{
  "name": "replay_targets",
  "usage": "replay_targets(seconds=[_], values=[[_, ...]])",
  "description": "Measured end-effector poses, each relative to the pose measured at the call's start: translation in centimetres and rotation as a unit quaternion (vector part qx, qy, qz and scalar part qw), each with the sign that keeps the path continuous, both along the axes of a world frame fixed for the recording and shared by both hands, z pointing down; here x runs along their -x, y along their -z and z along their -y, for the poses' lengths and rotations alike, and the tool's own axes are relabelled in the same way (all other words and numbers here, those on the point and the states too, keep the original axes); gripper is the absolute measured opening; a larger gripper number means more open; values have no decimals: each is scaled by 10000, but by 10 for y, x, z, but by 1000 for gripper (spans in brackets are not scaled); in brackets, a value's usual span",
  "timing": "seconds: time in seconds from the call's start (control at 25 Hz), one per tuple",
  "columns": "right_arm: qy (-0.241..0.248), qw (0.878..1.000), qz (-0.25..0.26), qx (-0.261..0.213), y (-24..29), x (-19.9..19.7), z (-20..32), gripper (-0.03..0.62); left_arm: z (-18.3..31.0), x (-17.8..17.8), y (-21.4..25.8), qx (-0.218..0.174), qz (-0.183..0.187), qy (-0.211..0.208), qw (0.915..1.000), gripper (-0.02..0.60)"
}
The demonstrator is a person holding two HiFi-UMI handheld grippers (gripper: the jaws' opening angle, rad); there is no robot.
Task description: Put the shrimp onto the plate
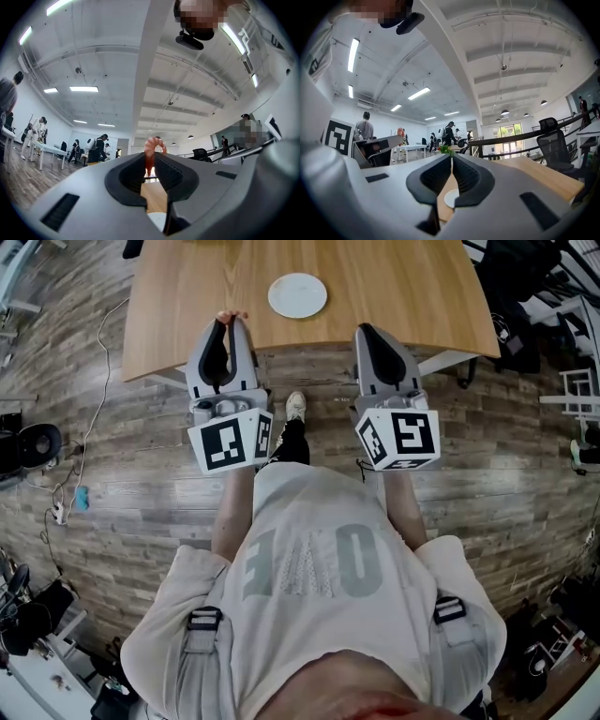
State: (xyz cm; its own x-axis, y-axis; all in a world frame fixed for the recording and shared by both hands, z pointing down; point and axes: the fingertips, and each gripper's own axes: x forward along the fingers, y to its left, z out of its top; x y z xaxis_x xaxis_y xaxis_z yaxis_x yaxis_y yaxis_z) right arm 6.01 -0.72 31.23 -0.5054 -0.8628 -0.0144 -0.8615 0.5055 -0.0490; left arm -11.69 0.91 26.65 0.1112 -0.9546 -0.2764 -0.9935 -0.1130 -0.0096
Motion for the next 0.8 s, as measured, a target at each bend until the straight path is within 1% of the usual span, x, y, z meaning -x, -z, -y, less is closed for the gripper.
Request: replay_targets(seconds=[0.24, 0.44, 0.64, 0.8], values=[[-59, 10000, 9, 52, 8, 10, 60, 26, 58, 12, 8, 26, -19, -64, 10000, 58], [70, 9994, 283, 209, 13, 34, 108, 26, 105, 39, 9, 49, 32, -3, 10000, 58], [229, 9997, -114, -33, 22, 59, 151, 26, 157, 62, 11, 23, -43, 10, 10000, 58], [248, 9994, -216, -77, 23, 70, 183, 26, 192, 64, 13, 9, -60, -97, 9999, 58]])
